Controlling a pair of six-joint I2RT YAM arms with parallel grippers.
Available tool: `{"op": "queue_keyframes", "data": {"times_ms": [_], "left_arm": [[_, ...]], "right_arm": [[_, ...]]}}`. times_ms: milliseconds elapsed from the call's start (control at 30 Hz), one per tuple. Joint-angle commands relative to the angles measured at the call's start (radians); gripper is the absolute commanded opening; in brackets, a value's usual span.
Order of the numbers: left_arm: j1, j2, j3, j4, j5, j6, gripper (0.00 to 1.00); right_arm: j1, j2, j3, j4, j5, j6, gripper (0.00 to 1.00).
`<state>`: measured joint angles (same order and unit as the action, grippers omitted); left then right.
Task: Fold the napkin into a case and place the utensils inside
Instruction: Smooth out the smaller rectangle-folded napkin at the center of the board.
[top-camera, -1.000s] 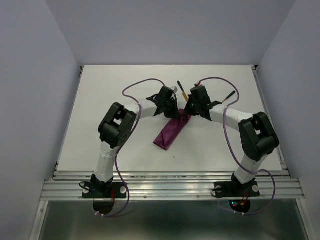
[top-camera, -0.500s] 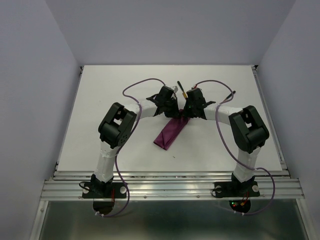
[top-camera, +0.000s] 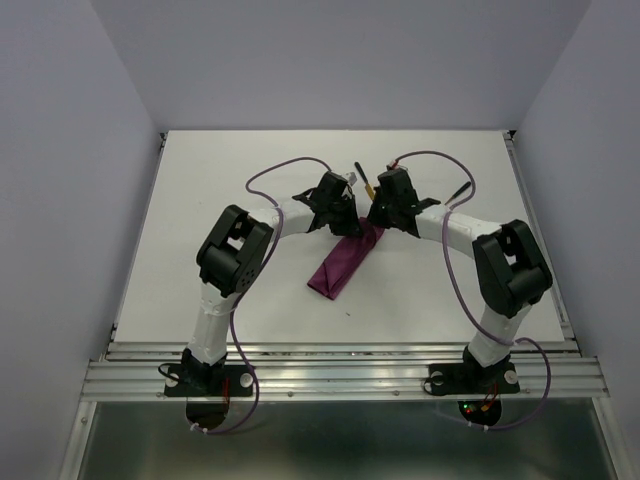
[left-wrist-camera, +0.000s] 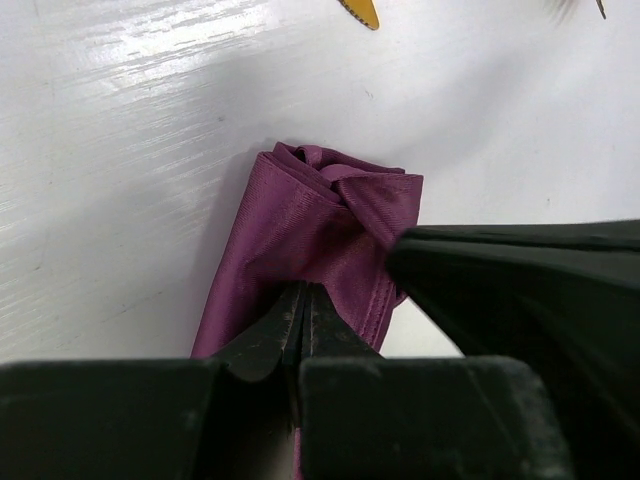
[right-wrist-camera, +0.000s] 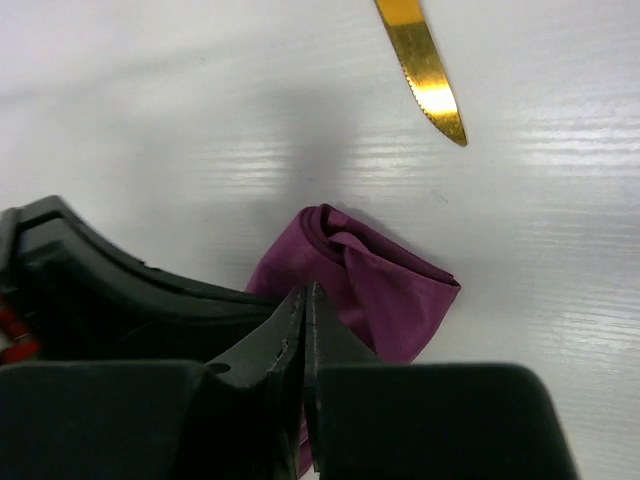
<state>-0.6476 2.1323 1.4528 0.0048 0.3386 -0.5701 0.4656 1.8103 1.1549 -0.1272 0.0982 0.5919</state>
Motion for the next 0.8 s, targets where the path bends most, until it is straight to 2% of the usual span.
{"op": "queue_keyframes", "data": {"times_ms": [0,67,233,533,767], "left_arm": [[-0.004,-0.051,0.011,0.024,0.019,-0.001,0.00],[-0.004,-0.049,0.011,0.024,0.020,-0.002,0.00],[-0.006,-0.046,0.009,0.024,0.020,-0.004,0.00],[-0.009,-0.040,0.021,0.024,0.023,-0.008,0.00],[-0.014,-0.029,0.034,0.023,0.028,-0.017,0.00]], "right_arm": [[-0.004,-0.089,0.000,0.015,0.060,-0.024,0.07],[-0.004,-0.089,-0.017,0.014,0.080,-0.030,0.17],[-0.004,-0.054,-0.012,-0.018,0.110,-0.063,0.29],[-0.004,-0.028,-0.004,-0.043,0.101,-0.099,0.31],[-0.004,-0.014,-0.009,-0.045,0.094,-0.110,0.28]]}}
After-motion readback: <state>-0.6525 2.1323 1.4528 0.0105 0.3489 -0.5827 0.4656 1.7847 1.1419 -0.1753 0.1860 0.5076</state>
